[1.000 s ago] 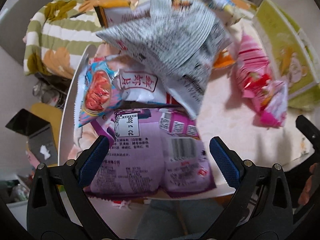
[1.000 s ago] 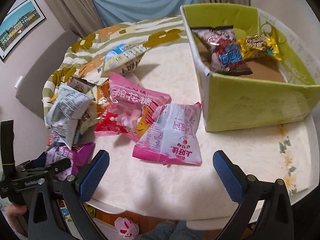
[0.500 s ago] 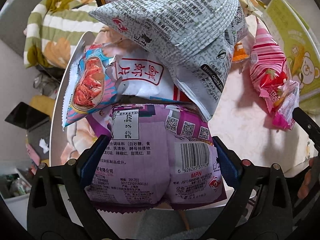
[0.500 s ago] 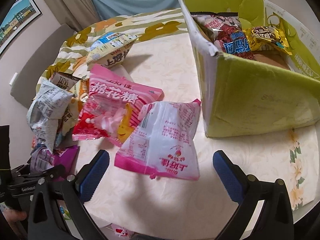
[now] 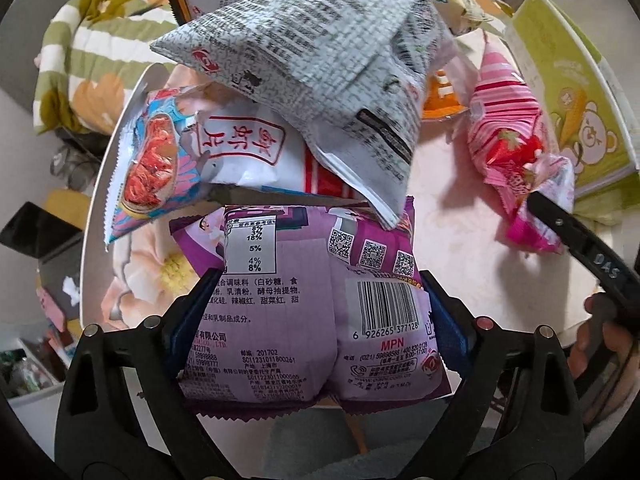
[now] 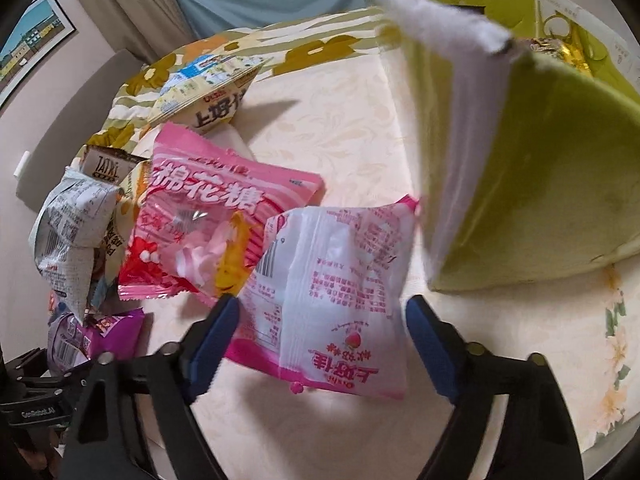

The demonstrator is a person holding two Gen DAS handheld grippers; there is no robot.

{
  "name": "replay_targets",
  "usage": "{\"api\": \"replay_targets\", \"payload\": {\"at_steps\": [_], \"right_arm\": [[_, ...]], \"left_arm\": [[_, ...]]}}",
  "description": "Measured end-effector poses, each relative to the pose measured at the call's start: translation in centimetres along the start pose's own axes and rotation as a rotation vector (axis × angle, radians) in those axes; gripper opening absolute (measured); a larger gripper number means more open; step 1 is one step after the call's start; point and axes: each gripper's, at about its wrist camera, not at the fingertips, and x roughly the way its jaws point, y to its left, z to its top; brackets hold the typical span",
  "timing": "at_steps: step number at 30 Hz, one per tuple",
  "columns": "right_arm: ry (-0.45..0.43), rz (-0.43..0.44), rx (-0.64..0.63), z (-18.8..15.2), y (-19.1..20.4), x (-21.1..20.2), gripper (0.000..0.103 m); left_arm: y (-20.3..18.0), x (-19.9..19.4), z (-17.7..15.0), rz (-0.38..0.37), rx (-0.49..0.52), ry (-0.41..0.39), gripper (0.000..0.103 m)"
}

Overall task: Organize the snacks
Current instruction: 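Grasp the purple bag with left tool while right tool grasps white-pink bag, then carry both bags into the cardboard box and open both tools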

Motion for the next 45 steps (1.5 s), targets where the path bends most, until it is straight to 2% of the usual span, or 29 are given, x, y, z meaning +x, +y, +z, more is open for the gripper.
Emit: {"api": "replay_targets", "payload": {"at_steps": [7, 13, 16, 23, 33, 45], "right_arm": [[0.001, 0.000, -0.035, -0.4, 0.3, -0.6, 0.052], [-0.018, 0.004, -0.049, -1.1, 0.5, -1.8, 0.037], [-0.031, 0.006, -0.048, -1.6, 0.5, -2.5, 0.032], [-0.045, 0.024, -0.009, -2.9, 0.4, -4.0, 0.029], [-0.107, 0.013, 0.016, -3.9, 0.4, -8.3, 0.028], [-0.261, -0.017, 0.091, -4.5, -0.6, -17.1, 0.028]], "left_arm": [[-0.7, -1.2, -0.6, -0.034, 0.015, -0.013, 0.092], [-1.4, -2.7, -1.3, -0.050, 0.047, -0.030, 0.092], [-1.8, -3.4, -1.7, -0.059, 0.063, -0.039, 0.092], [-1.6, -4.6, -2.6, -0.084, 0.081, -0.044, 0.092], [-2.9, -6.6, -2.7, -0.172, 0.146, -0.066, 0.092], [-8.0, -12.7, -1.8, -0.299, 0.288, -0.192, 0.092]]}}
